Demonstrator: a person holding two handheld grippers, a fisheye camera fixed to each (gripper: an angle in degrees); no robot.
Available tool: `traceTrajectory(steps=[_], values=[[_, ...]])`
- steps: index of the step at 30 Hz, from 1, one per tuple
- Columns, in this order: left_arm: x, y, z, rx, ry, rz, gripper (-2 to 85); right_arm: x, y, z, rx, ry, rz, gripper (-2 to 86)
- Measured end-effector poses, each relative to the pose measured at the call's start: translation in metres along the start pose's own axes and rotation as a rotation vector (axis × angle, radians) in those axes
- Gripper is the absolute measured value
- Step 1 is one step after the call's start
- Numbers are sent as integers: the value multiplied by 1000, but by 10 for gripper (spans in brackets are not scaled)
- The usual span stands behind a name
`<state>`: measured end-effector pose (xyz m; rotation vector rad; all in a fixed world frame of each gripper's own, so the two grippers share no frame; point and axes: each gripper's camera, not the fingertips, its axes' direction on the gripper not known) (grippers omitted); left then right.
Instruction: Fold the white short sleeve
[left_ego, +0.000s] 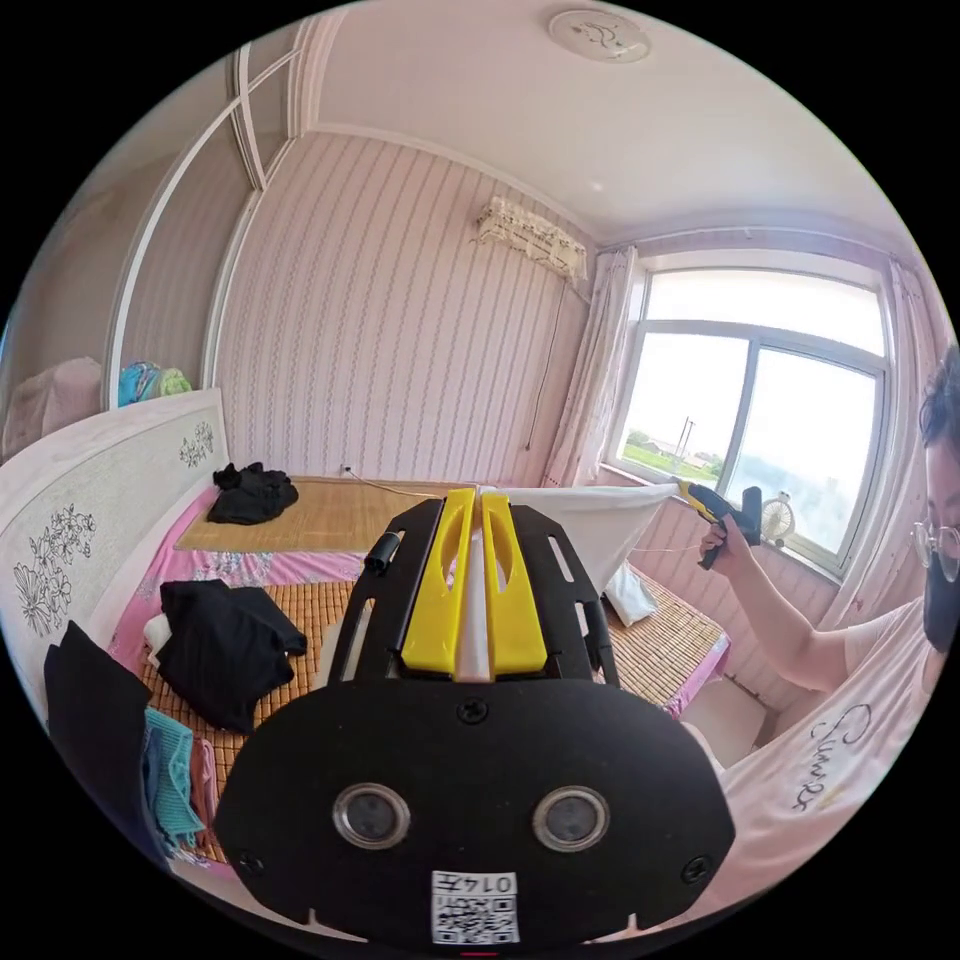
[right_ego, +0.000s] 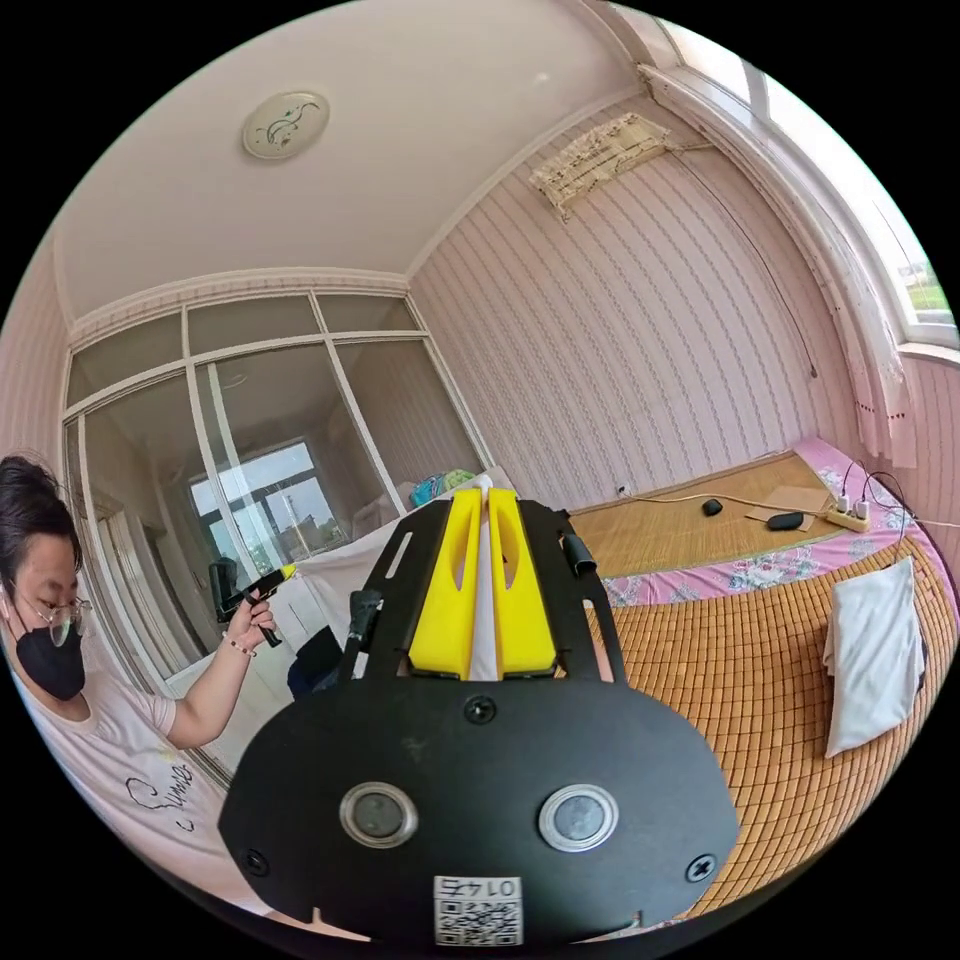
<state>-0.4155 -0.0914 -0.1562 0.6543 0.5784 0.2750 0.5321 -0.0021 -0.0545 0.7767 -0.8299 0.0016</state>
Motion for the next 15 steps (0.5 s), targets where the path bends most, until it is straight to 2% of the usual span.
traceTrajectory(steps=[4, 7, 15], values=[[31, -7, -62, 90, -29, 94, -10, -38, -1, -46, 30, 7, -114, 5], [49, 10, -100, 129, -22, 122, -10, -55, 12, -83, 60, -89, -111, 5], [87, -3, -216, 471, 57, 221, -10, -152, -39, -171, 260, -283, -387, 5]])
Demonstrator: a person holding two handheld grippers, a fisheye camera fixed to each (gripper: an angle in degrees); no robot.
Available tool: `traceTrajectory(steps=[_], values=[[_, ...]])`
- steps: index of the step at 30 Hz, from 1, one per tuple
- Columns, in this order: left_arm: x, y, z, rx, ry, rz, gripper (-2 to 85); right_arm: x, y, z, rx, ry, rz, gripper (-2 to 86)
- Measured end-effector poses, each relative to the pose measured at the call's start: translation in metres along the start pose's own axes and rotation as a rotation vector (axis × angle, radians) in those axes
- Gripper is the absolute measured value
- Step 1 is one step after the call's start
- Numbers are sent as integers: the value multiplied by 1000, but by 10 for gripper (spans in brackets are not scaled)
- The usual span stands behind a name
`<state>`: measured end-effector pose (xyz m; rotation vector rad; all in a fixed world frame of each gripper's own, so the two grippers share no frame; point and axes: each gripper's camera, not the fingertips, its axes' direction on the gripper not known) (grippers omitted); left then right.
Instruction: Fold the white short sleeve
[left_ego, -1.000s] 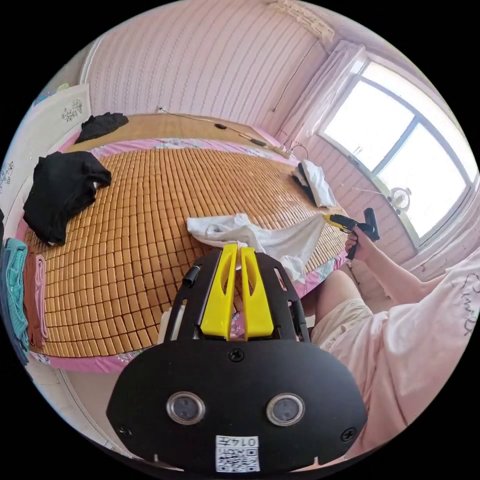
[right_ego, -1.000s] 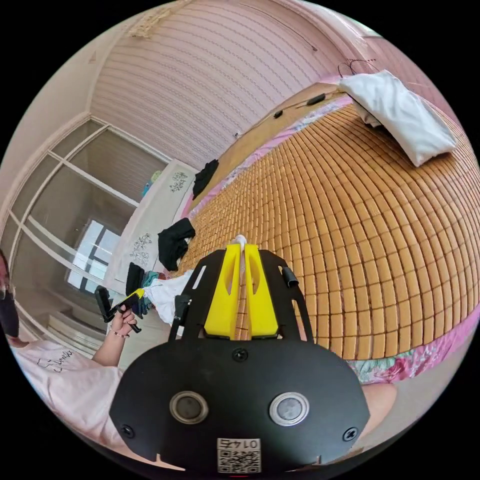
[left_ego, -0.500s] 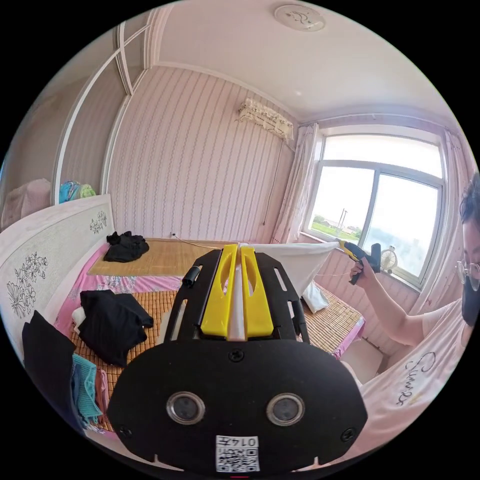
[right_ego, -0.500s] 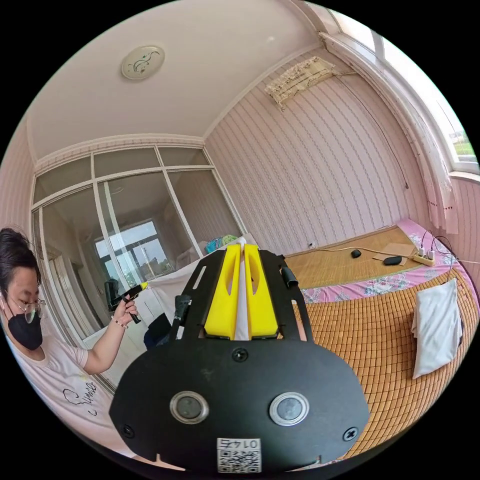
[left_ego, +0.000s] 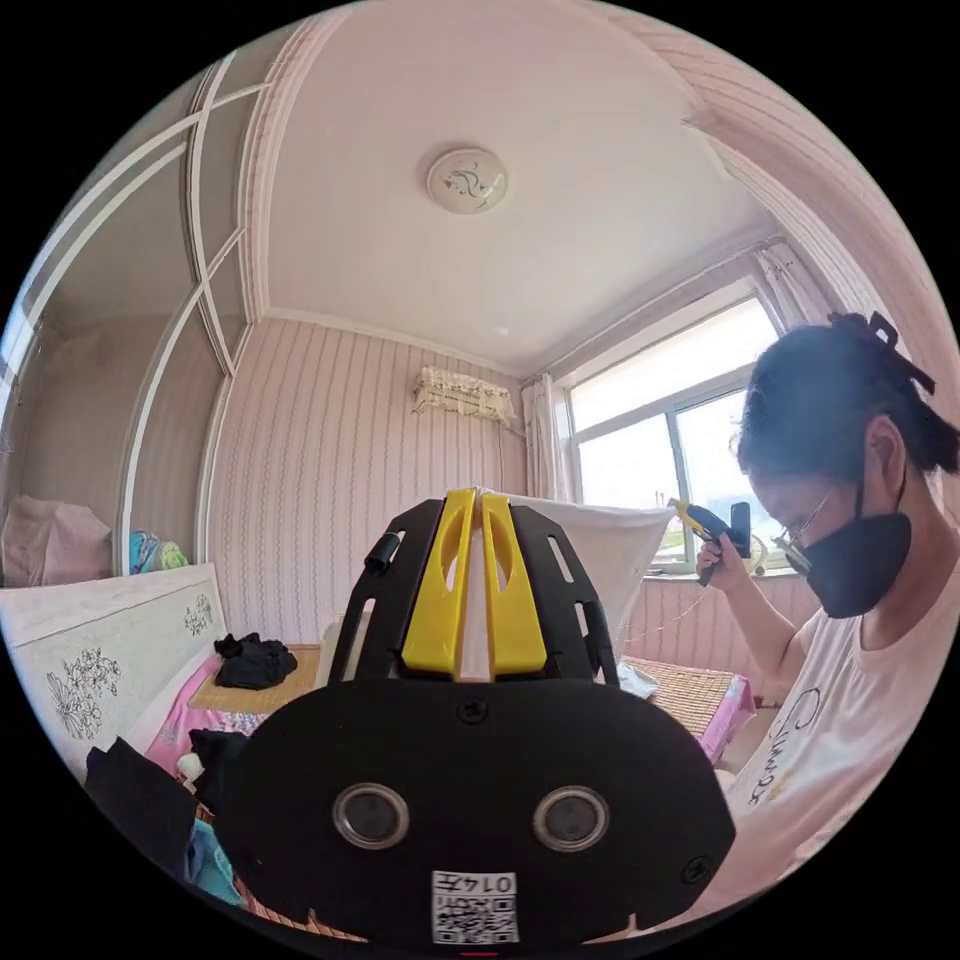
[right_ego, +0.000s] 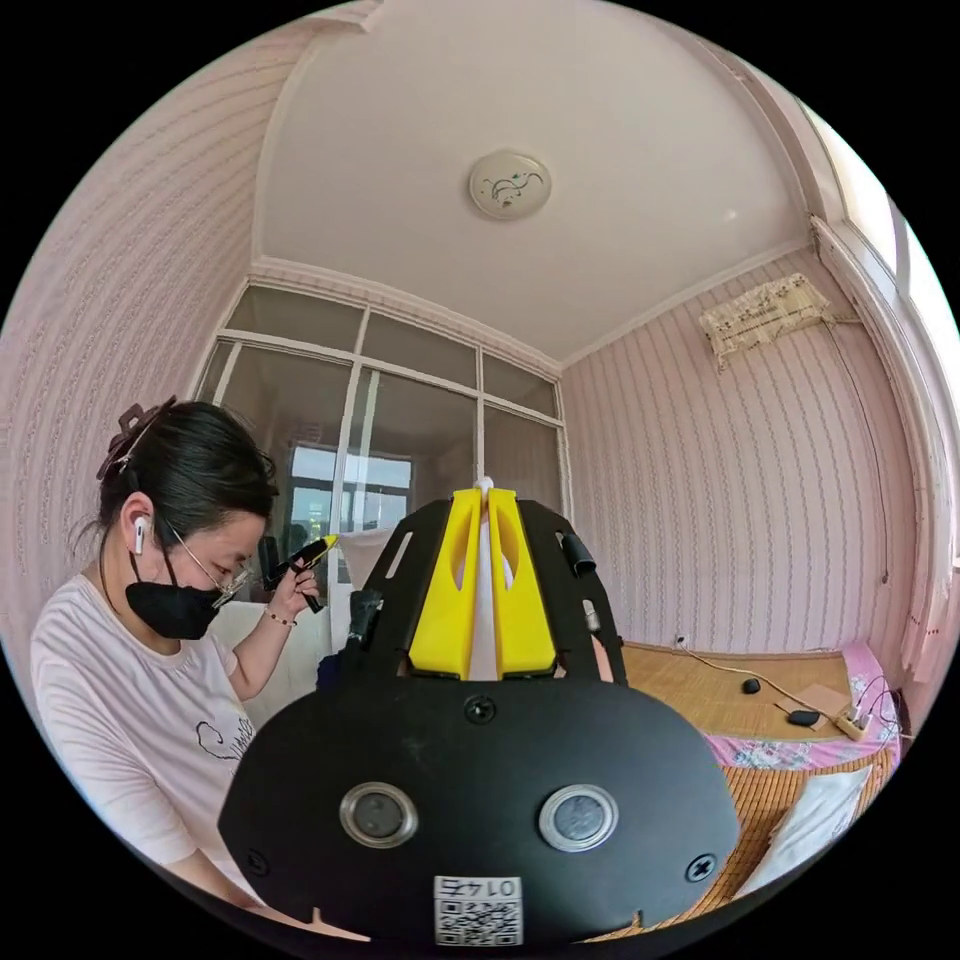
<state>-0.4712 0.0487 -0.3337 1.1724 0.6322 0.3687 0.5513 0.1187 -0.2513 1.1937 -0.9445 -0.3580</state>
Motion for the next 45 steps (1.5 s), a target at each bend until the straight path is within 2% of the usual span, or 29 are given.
traceTrajectory(steps=[3, 6, 9, 11, 13, 15, 18, 20, 23, 27, 30, 36, 39, 41, 45], values=[[-9, -20, 6, 17, -7, 15, -10, 10, -15, 9, -19, 47, -15, 5], [-31, -21, 46, -82, -18, -20, -10, 52, -3, 37, -130, 122, 83, 5], [-57, 1, 107, -241, -30, -74, -10, 111, 39, 76, -307, 200, 214, 5], [-83, 41, 168, -420, -100, -118, -10, 173, 95, 116, -537, 239, 363, 5], [-105, 86, 216, -579, -124, -195, -10, 218, 147, 139, -682, 279, 513, 5], [-122, 132, 257, -722, -149, -267, -10, 245, 187, 154, -730, 348, 597, 5], [-133, 160, 309, -793, -162, -272, -10, 271, 185, 179, -618, 399, 633, 5], [-138, 126, 336, -714, -183, -246, -10, 275, 134, 192, -381, 365, 560, 5], [-133, 74, 346, -579, -205, -164, -10, 262, 84, 196, -186, 342, 420, 5], [-130, 71, 346, -541, -150, -135, -10, 252, 92, 189, -197, 276, 345, 5], [-130, 128, 350, -621, -124, -173, -10, 246, 149, 166, -238, 232, 393, 5], [-106, 299, 365, -981, -68, -242, -10, 223, 310, 111, -417, 267, 607, 5], [-83, 375, 362, -1123, -55, -235, -10, 218, 391, 93, -602, 355, 731, 5], [-72, 429, 359, -1197, -28, -301, -10, 214, 447, 85, -776, 439, 821, 5], [-61, 489, 353, -1271, -2, -416, -10, 201, 501, 75, -922, 502, 926, 5]])
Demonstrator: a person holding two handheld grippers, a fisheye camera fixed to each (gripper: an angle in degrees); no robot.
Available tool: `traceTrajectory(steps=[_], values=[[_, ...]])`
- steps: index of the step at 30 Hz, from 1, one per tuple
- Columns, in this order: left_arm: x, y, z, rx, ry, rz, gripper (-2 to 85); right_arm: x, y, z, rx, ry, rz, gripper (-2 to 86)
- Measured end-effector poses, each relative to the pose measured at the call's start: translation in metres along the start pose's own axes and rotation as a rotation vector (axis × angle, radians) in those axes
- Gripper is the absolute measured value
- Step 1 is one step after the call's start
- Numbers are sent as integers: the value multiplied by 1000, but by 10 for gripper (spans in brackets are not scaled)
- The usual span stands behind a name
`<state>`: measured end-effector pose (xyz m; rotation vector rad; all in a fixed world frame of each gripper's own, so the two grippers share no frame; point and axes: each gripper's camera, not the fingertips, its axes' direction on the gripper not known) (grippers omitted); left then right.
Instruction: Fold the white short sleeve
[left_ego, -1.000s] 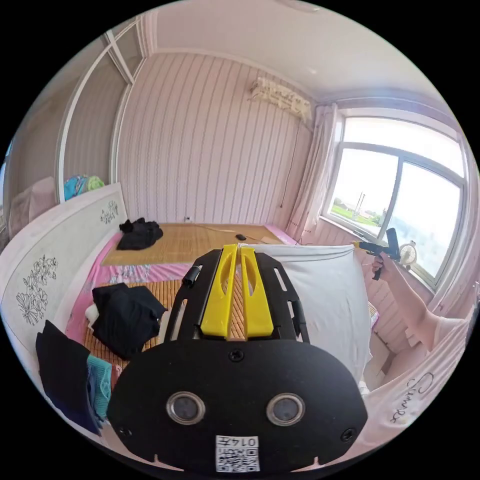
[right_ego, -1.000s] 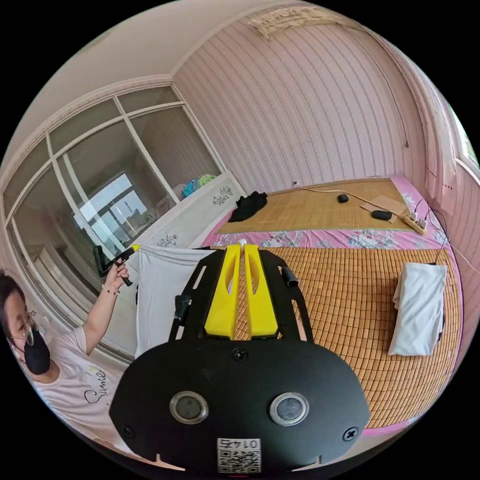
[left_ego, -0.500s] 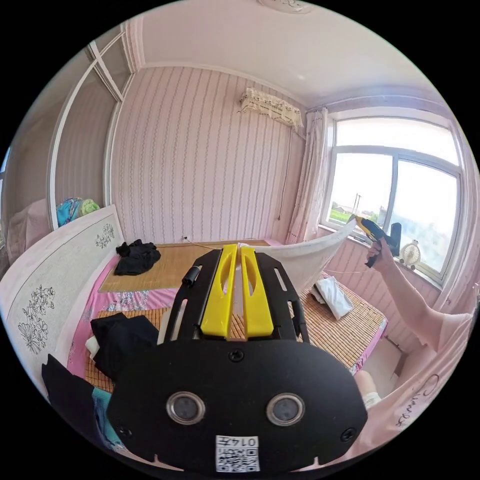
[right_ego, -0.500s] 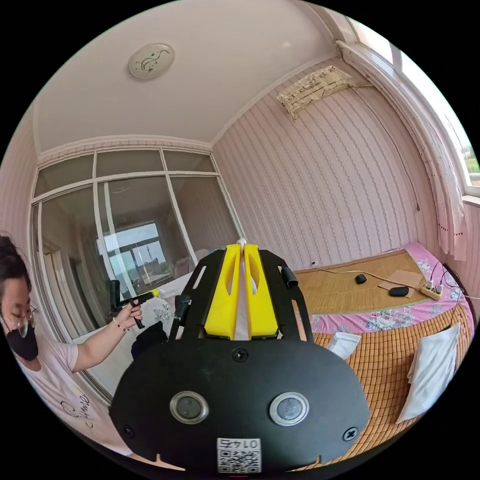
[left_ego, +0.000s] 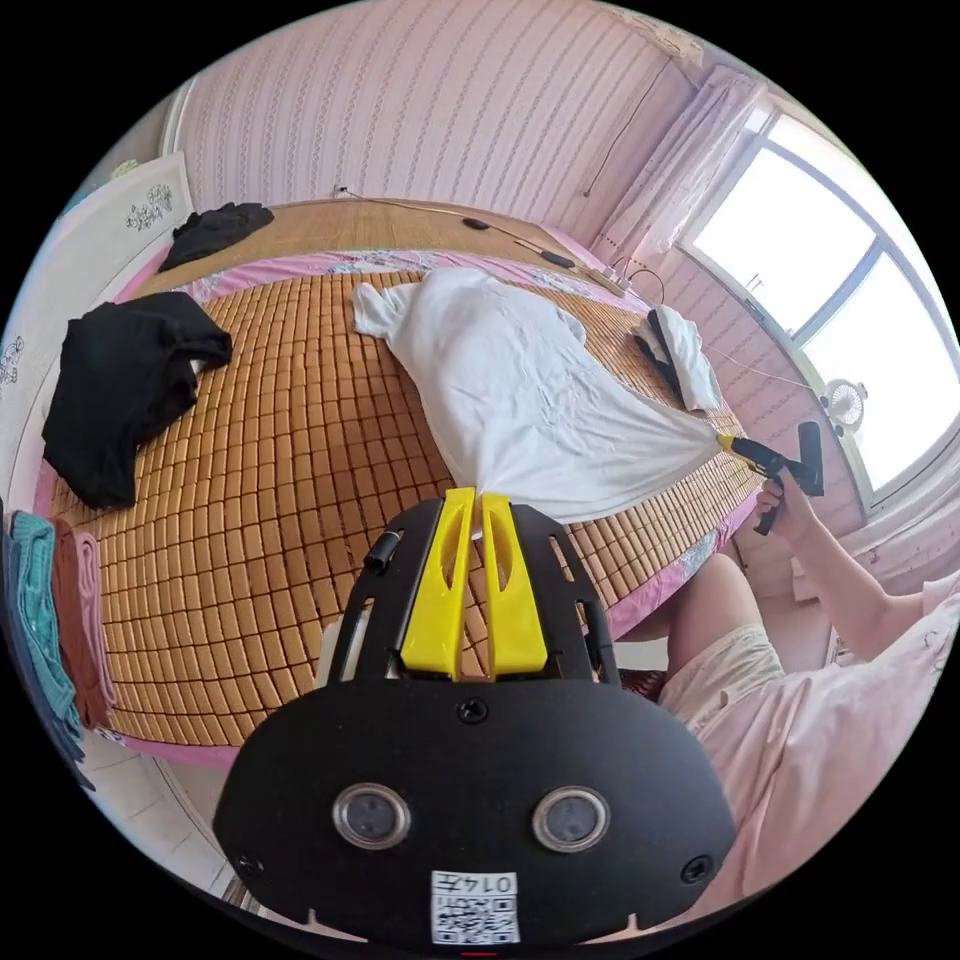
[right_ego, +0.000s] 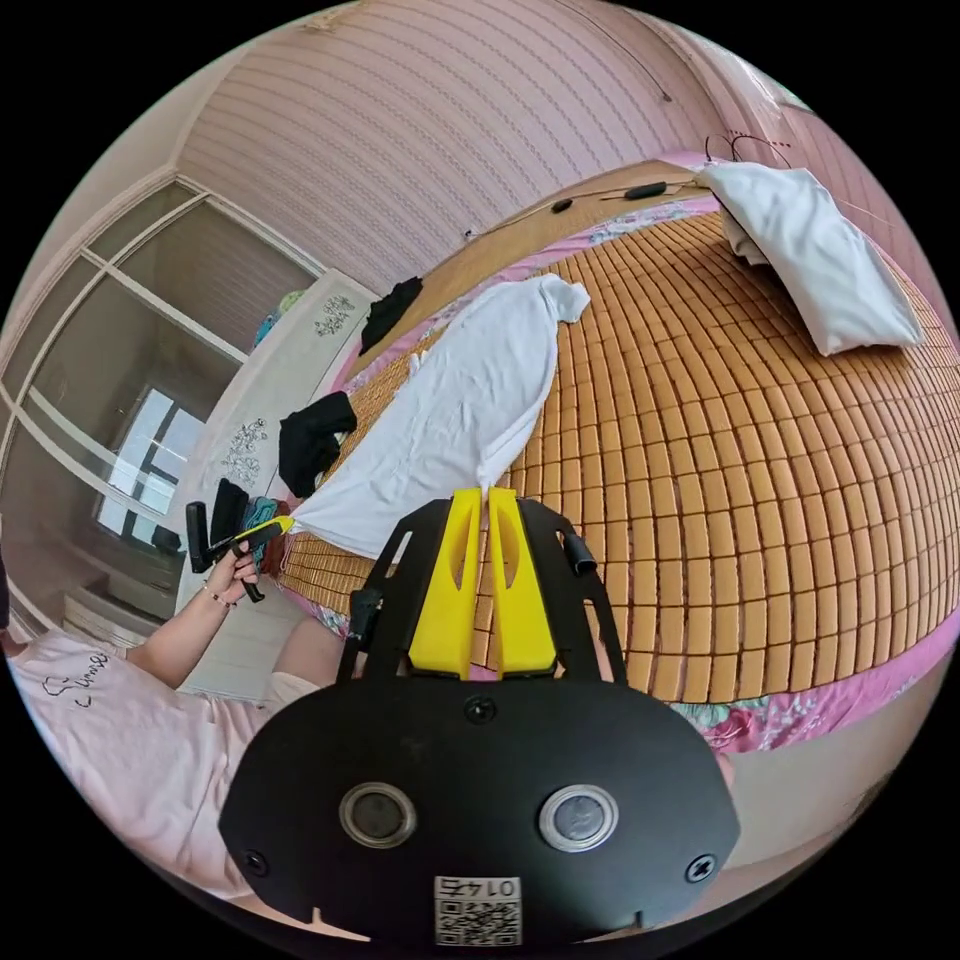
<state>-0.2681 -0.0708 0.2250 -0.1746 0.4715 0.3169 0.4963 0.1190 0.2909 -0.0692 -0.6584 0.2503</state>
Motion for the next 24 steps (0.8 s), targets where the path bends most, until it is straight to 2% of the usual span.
traceTrajectory(steps=[5, 17, 24], values=[[1, 33, 52, -146, -28, 10, -10, 4, 23, 26, -134, 69, 35, 5], [9, 86, 79, -369, -33, 26, -8, -22, 49, 49, -361, 179, 15, 4], [20, 96, 73, -369, -29, 57, 8, -49, 60, 61, -389, 218, 41, -3]])
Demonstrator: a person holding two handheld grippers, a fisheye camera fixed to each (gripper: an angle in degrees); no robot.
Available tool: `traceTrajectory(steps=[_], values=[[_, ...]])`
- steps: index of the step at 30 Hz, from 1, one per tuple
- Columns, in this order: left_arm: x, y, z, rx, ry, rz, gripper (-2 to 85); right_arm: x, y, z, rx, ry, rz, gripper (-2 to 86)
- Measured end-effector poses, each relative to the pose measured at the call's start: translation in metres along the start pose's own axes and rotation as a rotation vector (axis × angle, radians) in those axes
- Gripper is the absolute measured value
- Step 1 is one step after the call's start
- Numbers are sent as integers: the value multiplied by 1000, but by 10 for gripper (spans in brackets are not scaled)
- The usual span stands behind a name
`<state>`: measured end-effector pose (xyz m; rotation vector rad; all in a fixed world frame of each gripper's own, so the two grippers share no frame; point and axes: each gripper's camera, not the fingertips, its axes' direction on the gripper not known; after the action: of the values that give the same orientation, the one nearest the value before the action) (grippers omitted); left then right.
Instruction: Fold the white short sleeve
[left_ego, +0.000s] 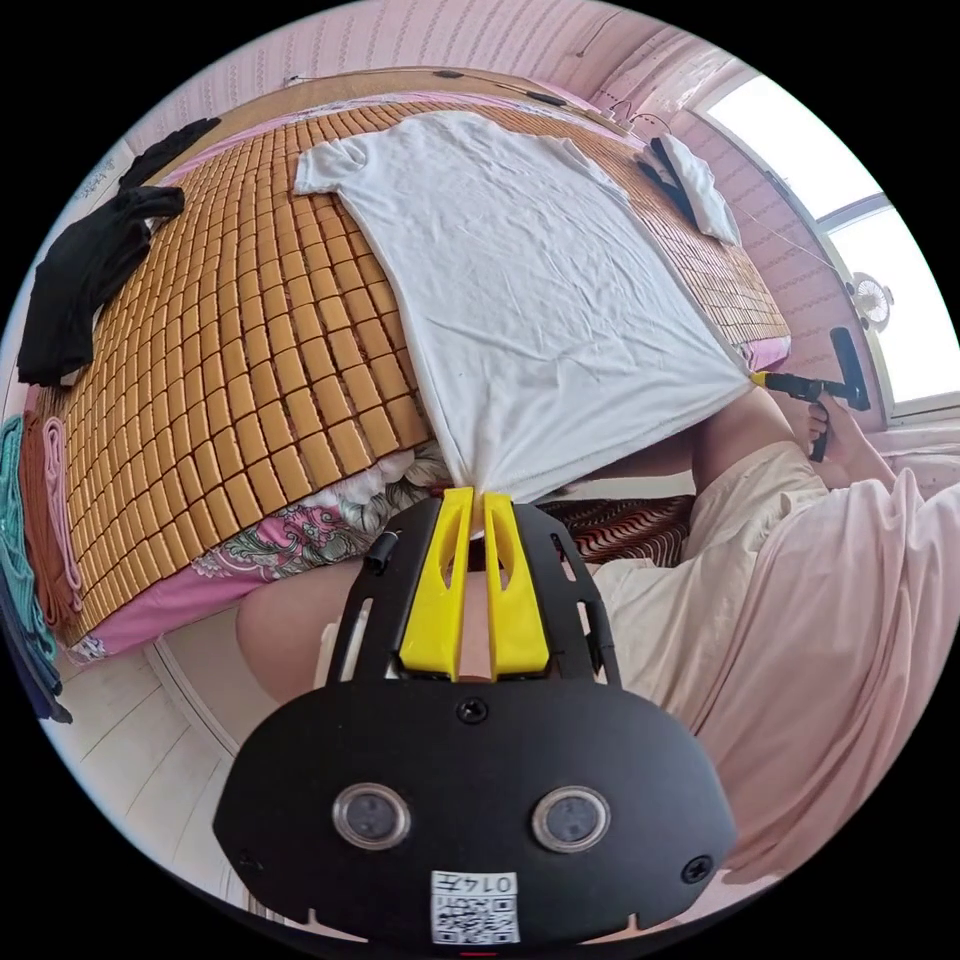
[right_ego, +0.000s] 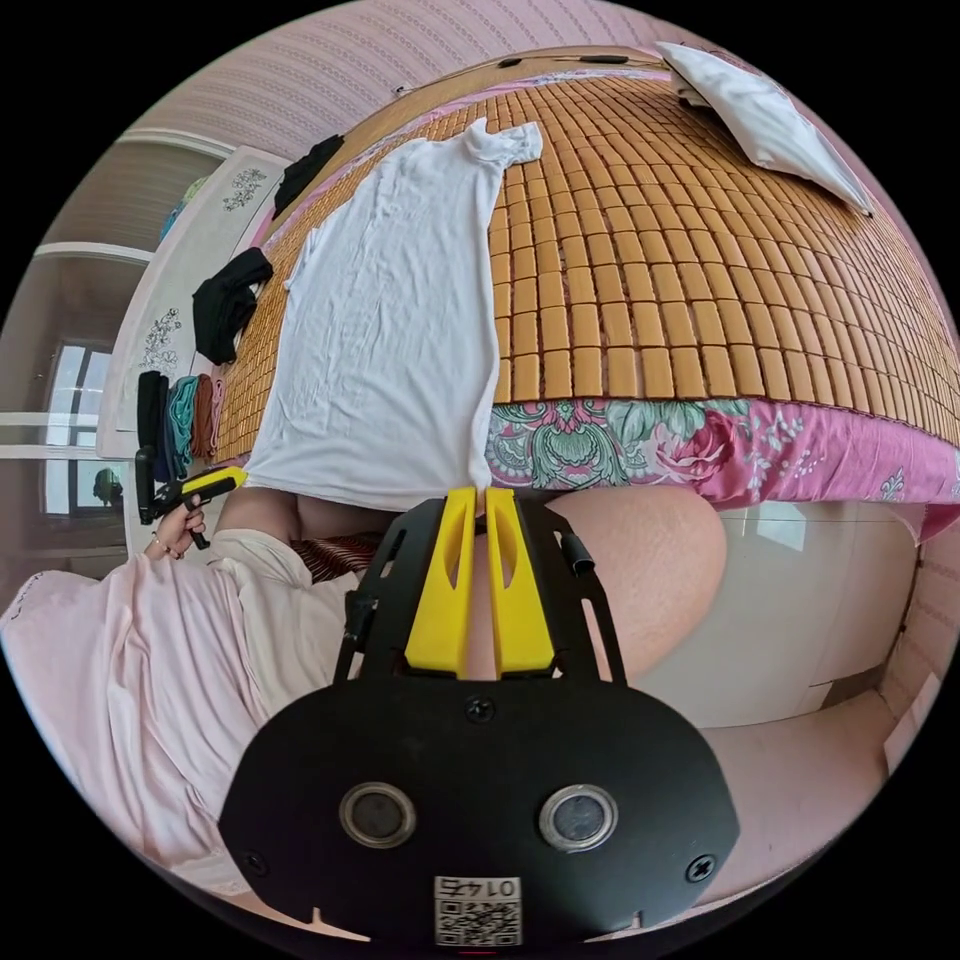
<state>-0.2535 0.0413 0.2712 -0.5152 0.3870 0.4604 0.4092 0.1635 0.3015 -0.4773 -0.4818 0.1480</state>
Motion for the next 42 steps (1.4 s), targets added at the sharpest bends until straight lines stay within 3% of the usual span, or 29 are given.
traceTrajectory(steps=[8, 19, 27, 36, 42], values=[[-6, 22, -13, 26, 1, -39, 61, -44, -10, -3, 8, 217, -37, -7], [16, 57, -40, 201, -87, 12, 60, -132, -14, 5, 97, 216, -265, 53], [18, 66, -28, 241, -92, 28, 59, -166, -20, 36, 80, 215, -355, 46], [-17, 41, -6, 299, -85, -7, 49, -310, -153, 86, 72, 141, -697, 22], [-70, -31, 1, 349, -104, -39, 44, -422, -288, 134, 76, 105, -811, 44]])
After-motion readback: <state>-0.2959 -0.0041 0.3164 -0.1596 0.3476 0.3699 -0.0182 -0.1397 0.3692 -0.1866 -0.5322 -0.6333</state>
